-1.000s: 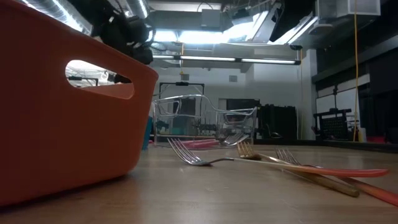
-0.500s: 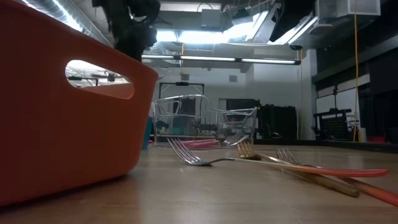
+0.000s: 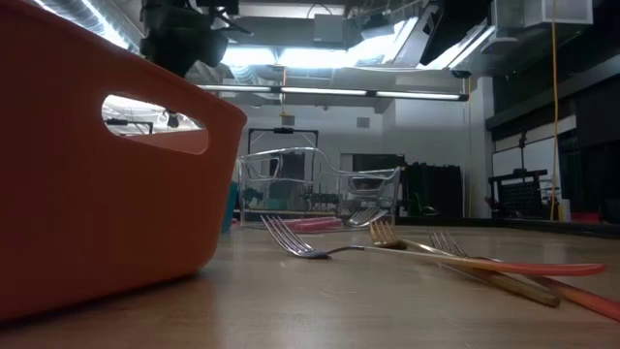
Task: Sort silverware by color (type)
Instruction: Put the orange fork into the blue bin
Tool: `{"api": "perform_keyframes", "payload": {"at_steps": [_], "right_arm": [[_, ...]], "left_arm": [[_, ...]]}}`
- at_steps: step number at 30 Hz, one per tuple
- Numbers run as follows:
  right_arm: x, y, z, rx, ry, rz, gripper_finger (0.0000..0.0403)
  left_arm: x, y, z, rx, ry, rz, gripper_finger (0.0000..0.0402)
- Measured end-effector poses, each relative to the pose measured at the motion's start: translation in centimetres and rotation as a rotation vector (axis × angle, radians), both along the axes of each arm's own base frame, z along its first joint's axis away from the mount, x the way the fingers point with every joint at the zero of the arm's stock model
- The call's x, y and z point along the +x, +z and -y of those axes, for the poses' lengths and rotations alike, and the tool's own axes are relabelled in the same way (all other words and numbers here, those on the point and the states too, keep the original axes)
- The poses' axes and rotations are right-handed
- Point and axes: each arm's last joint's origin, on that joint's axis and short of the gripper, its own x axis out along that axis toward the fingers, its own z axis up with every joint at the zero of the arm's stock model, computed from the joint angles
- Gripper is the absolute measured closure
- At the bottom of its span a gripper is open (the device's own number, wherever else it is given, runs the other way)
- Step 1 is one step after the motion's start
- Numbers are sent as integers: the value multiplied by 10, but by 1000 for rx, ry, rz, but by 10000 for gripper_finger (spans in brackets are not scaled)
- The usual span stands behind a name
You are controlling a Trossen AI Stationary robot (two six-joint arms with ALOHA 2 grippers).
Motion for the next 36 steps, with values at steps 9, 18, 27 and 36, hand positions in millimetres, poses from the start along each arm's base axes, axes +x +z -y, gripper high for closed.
{"api": "perform_keyframes", "payload": {"at_steps": [9,18,27,36], "right_arm": [[0,0,0,0,0,0,318],[0,0,0,0,0,3,318],[0,0,0,0,0,3,318],[0,0,0,0,0,4,318]], "left_arm": [[-1,-39,13,1,-9,-52,392],[-3,-72,11,3,1,-33,392],[-8,-94,4,-5,-50,-19,392],[-8,-97,-2,23,-111,-4,392]]}}
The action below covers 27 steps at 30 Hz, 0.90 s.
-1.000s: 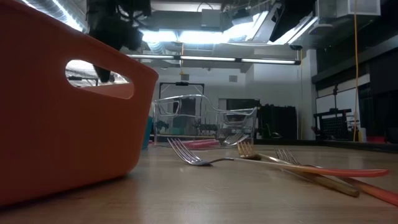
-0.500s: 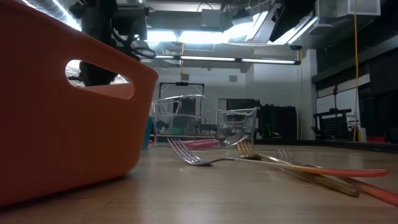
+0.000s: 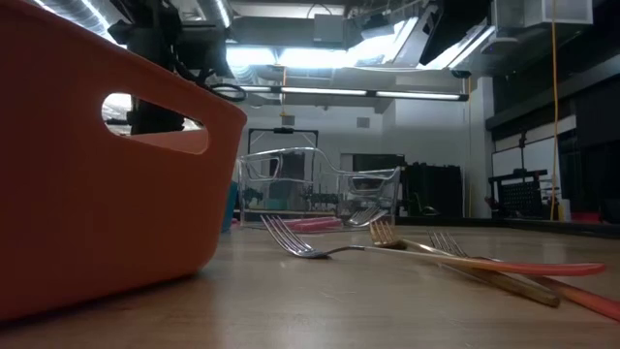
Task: Sort silverware by color (type)
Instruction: Put the orange fork into the blue bin
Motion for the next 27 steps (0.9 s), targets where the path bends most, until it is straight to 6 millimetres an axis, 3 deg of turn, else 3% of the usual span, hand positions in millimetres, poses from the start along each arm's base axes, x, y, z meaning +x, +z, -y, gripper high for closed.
{"api": "perform_keyframes", "payload": {"at_steps": [9,13,20,27], "right_arm": [[0,-1,0,0,0,-1,318],[0,-11,0,3,0,-33,318],[1,-33,0,8,0,-80,318],[0,-37,0,11,-3,-90,318]], "left_arm": [[1,0,-1,26,-12,7,392],[2,0,-1,31,-12,9,392],[9,-11,-3,28,-14,-13,392],[15,-26,-5,18,-40,-68,392]]}}
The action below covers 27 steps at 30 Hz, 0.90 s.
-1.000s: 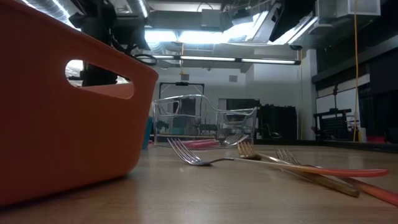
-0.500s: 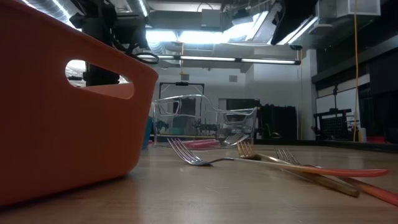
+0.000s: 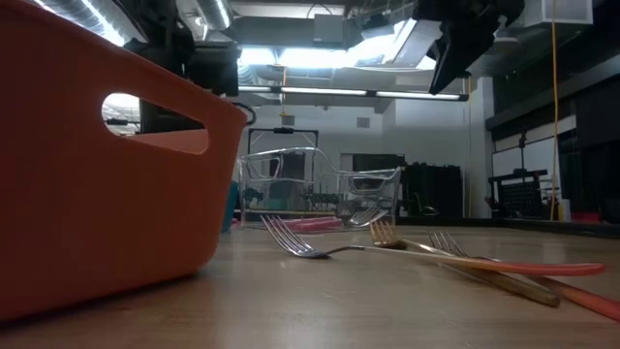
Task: Sort silverware by color (type)
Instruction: Put the orange fork into the blue bin, then put the gold fork into the orange bin
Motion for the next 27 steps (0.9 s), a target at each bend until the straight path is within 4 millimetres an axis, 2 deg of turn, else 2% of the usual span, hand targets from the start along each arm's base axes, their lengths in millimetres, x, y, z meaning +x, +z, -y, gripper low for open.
{"api": "perform_keyframes", "payload": {"at_steps": [9,19,27], "right_arm": [[0,0,0,0,0,0,318],[0,0,0,1,0,0,318],[0,0,0,0,0,0,318]], "left_arm": [[1,-4,0,-4,1,-17,389],[1,-4,0,-6,4,-17,324],[1,-4,0,-13,8,-15,318]]}}
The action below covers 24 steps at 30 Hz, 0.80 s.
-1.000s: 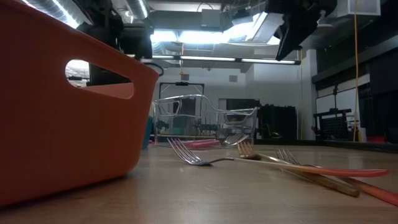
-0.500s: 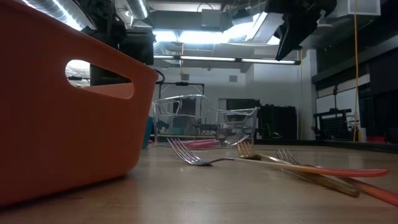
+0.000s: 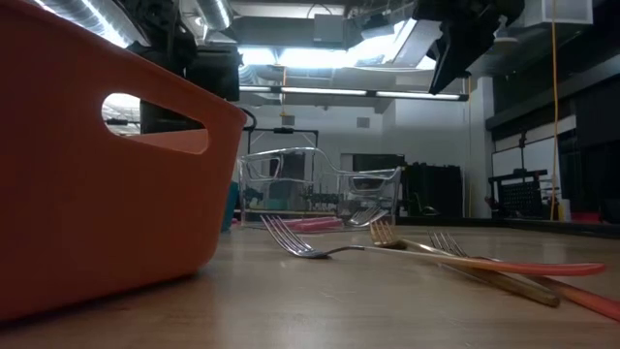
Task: Sort silverware by color (type)
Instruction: Put the gold fork into the orange bin
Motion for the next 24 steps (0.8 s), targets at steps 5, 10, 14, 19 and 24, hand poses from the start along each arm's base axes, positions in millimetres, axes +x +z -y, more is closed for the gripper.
{"api": "perform_keyframes", "payload": {"at_steps": [5,10,14,19,24], "right_arm": [[0,0,0,0,0,0,318],[0,0,0,0,0,0,318],[0,0,0,0,0,0,318],[0,0,0,0,0,-1,318],[0,0,0,0,0,-1,318]], "left_arm": [[0,0,0,-1,-1,0,319],[-2,6,1,2,3,21,319],[-5,15,2,6,44,60,319],[-9,26,3,10,89,113,319],[-12,36,6,8,148,171,319]]}}
